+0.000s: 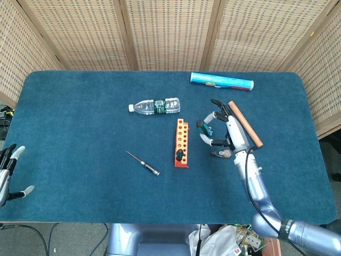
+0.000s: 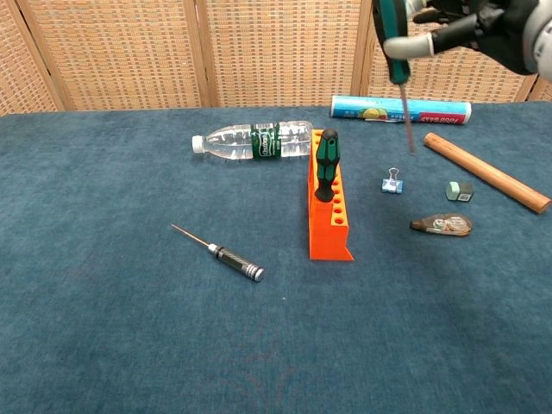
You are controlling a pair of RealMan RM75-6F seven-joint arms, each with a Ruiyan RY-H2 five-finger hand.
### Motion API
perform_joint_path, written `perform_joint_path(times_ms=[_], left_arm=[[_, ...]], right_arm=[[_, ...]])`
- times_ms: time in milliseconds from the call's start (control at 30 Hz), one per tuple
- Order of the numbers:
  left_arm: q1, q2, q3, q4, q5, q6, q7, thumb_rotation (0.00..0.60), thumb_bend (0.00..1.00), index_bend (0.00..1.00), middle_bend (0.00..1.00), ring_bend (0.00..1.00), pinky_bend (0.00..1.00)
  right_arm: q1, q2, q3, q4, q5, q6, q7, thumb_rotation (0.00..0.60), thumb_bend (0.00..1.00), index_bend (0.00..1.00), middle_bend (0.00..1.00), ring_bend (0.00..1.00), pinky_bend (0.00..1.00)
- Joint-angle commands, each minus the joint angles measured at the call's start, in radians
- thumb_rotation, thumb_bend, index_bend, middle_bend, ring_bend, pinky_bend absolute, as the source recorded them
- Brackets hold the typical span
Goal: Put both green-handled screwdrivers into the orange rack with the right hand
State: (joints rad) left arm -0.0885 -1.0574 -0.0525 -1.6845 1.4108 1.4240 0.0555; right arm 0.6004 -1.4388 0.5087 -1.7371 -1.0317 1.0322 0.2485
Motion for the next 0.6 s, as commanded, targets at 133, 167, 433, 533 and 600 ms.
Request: perform_joint_path(times_ms=[133, 167, 433, 533, 600], left_arm=[[-0.005, -0.004, -0.004, 0.002, -0.015, -0.009, 0.008, 0.600, 0.00, 0.00, 0.00, 0.00, 0.00], [-0.006, -0.005, -0.005, 0.003, -0.019, -0.013, 0.010, 0.600, 0.00, 0.00, 0.00, 0.00, 0.00], [-0.009, -0.007, -0.006, 0.003, -0.026, -0.016, 0.013, 0.600, 0.00, 0.00, 0.00, 0.00, 0.00], [-0.008, -0.007, -0.006, 0.004, -0.026, -0.015, 0.011, 0.600, 0.00, 0.00, 0.00, 0.00, 0.00], [-0.008, -0.006, -0.007, 0.004, -0.027, -0.014, 0.009, 0.600, 0.00, 0.00, 0.00, 0.00, 0.00]], right_arm=[[0.091, -0.081, 0.089, 0.102, 0.021, -0.089, 0.218, 0.600, 0.36, 0.66, 0.09, 0.00, 0.00], [0.102, -0.091, 0.094, 0.114, 0.020, -0.093, 0.233, 0.600, 0.36, 0.67, 0.09, 0.00, 0.00], [0.158, -0.151, 0.098, 0.188, 0.054, -0.116, 0.276, 0.600, 0.36, 0.67, 0.09, 0.00, 0.00], [0.167, -0.163, 0.090, 0.208, 0.065, -0.124, 0.280, 0.600, 0.36, 0.67, 0.09, 0.00, 0.00], [0.169, -0.170, 0.082, 0.219, 0.066, -0.123, 0.282, 0.600, 0.36, 0.67, 0.09, 0.00, 0.00]])
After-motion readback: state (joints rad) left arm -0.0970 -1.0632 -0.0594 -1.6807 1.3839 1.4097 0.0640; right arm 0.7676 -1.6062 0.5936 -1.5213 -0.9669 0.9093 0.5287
